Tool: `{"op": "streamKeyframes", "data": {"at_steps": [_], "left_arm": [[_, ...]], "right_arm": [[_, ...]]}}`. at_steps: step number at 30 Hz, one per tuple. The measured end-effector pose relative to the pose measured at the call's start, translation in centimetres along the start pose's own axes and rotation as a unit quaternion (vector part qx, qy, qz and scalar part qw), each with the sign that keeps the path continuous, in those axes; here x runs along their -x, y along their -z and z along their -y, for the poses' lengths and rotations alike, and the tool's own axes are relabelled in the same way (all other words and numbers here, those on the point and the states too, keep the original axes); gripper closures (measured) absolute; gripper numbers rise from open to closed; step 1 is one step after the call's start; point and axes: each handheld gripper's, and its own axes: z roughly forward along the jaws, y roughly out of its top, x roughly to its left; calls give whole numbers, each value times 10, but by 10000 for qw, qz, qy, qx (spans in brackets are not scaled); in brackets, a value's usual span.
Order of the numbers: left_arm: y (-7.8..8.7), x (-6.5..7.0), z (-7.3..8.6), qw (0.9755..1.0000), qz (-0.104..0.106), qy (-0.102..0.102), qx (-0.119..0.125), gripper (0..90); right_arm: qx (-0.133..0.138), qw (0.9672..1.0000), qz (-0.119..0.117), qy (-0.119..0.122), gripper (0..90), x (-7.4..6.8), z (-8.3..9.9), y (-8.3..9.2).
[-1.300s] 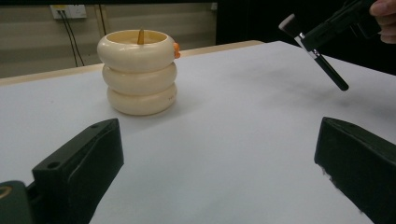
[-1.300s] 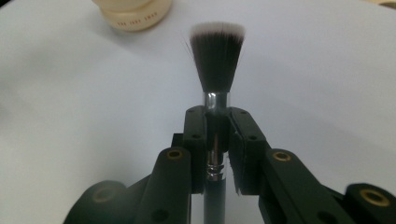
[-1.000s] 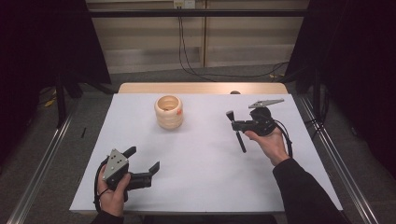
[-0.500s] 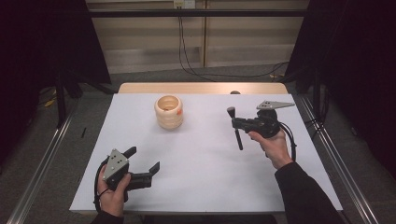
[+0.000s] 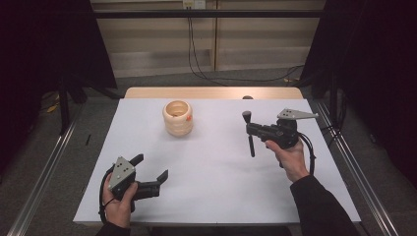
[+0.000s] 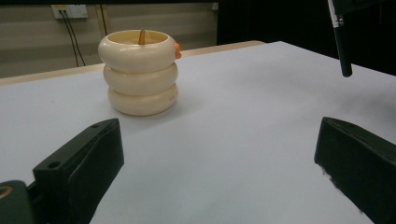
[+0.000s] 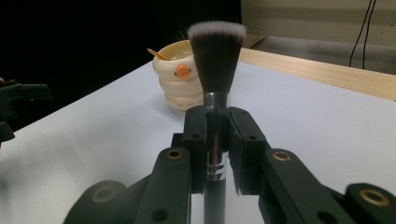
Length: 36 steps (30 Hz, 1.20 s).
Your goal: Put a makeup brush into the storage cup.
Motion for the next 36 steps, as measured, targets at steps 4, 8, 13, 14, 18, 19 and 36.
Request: {"op": "streamKeyframes", "data": {"at_steps": [4, 8, 13, 14, 18, 19, 36], "left_arm": [[-1, 0, -1, 10000, 37, 35, 17, 13], [-3, -1, -1, 10000, 45, 24, 19, 13], [-2, -2, -2, 10000, 44, 54, 38, 16], [-2, -2, -2, 10000, 51, 56, 45, 17], [-2, 0, -3, 9999, 101, 63, 71, 18], [-2, 0, -3, 9997, 124, 206, 101, 18], [-7, 6, -12, 9996, 252, -32, 134, 19]], "right_arm": [[154, 9998, -123, 14, 783, -1, 3, 3], [272, 9994, -201, 14, 783, -1, 0, 8], [456, 9985, -315, -7, 783, 2, -1, 15], [489, 9983, -313, -1, 782, 1, -2, 16], [577, 9975, -408, 20, 783, -2, -4, 19], [591, 9973, -428, 29, 783, -2, -4, 20], [551, 9956, -729, 181, 783, -17, -4, 15]]}}
